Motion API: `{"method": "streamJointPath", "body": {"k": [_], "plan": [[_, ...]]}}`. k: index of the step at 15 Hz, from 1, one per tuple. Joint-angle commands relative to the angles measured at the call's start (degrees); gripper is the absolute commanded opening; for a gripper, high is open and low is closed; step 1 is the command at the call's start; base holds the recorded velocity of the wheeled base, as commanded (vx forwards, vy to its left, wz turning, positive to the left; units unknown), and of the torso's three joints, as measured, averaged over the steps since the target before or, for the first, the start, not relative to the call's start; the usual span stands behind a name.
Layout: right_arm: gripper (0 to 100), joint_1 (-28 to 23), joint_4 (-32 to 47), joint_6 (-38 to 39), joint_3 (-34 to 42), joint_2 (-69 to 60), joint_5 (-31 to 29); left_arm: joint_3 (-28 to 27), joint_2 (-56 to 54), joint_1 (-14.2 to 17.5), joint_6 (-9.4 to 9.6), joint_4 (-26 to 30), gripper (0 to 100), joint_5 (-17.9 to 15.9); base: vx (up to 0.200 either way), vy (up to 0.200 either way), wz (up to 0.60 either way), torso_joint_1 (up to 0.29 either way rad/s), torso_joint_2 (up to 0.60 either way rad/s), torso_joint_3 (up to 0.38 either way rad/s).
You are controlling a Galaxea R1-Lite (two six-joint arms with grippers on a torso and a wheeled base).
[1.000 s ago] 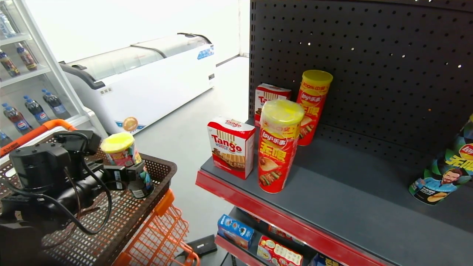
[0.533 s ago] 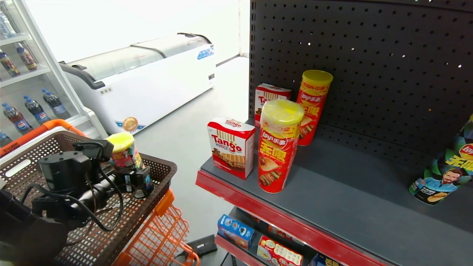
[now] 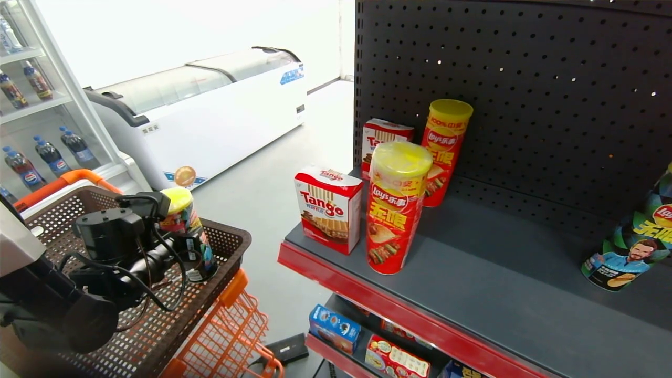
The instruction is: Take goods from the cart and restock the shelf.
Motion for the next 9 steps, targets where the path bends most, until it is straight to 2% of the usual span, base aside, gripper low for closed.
{"method": "streamJointPath", "body": {"k": [1, 6, 9], "plan": [[100, 0.0, 0.0, 0.0, 0.0, 0.1, 0.0, -0.8, 0.4, 0.0, 1.01, 0.2, 0, 0.1, 0.000, 0.000, 0.00, 0.000, 0.00, 0.000], [100, 0.0, 0.0, 0.0, 0.0, 0.1, 0.0, -0.3, -5.2, -1.2, 1.80, 0.7, 0, -0.5, 0.000, 0.000, 0.00, 0.000, 0.00, 0.000], [100, 0.0, 0.0, 0.0, 0.0, 0.1, 0.0, -1.2, -13.0, -1.6, 1.80, 4.5, 0, -3.2, 0.000, 0.000, 0.00, 0.000, 0.00, 0.000]]}}
